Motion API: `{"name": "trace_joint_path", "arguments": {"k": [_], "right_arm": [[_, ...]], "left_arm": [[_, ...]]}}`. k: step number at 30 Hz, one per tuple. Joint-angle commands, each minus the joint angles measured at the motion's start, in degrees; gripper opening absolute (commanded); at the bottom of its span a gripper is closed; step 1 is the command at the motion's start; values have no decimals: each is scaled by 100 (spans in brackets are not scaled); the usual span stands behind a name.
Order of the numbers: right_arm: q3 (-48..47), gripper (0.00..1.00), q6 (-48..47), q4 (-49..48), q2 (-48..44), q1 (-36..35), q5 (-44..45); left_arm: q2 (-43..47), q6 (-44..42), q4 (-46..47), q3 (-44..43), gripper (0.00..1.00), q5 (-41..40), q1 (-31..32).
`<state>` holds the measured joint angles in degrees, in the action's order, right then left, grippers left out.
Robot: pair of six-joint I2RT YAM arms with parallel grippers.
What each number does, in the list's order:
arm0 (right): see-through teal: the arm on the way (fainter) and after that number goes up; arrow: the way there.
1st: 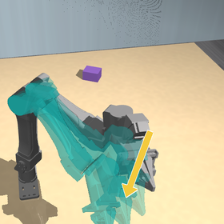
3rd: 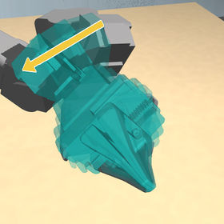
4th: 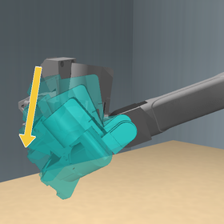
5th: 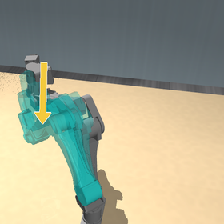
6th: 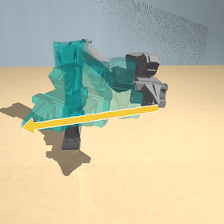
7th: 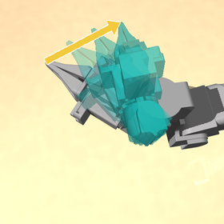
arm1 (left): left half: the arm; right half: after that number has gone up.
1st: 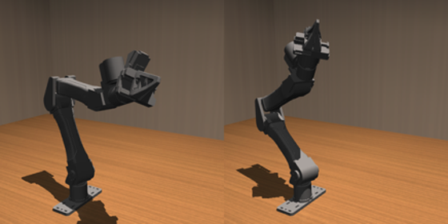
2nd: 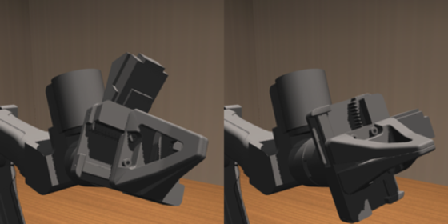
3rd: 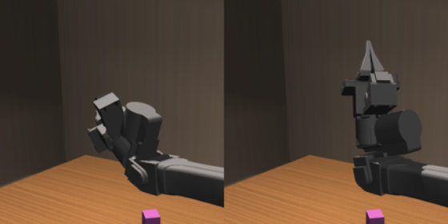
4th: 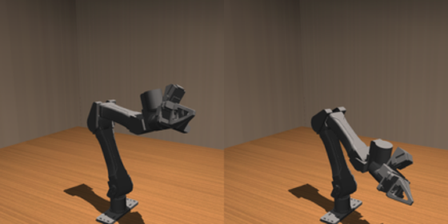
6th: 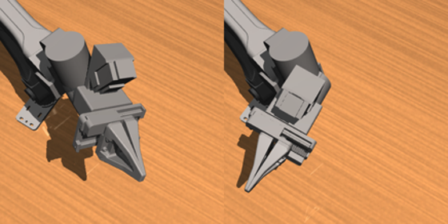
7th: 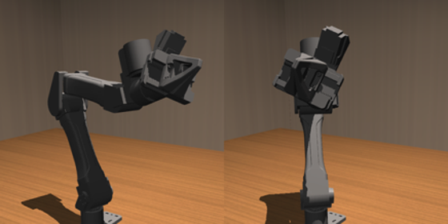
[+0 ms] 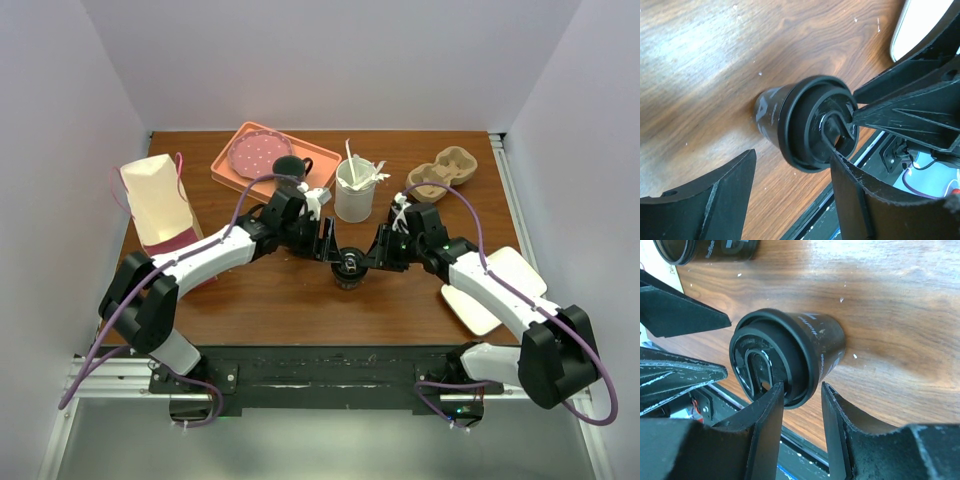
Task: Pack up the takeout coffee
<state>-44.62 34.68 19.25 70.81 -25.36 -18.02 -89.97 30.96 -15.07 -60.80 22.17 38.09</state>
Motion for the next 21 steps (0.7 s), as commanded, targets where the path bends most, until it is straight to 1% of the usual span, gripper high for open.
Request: {"name": "trace_joint_path", "arguments": {"k": [1,11,17,21], "right_arm": [[6,39,153,-211,-85,5,159],[-3,39,180,-246,-49,14,115],[24,39,180,-263,-41,5,123],[67,39,171,-246,-75,14,158]], "left_arm": [[86,24,233,-301,66,120,50],[-257,-46,277,-503,66,164,287],[-477,-125,162,-521,64,-64,349],[-644,-274,84,-574,61,-371,349]]}}
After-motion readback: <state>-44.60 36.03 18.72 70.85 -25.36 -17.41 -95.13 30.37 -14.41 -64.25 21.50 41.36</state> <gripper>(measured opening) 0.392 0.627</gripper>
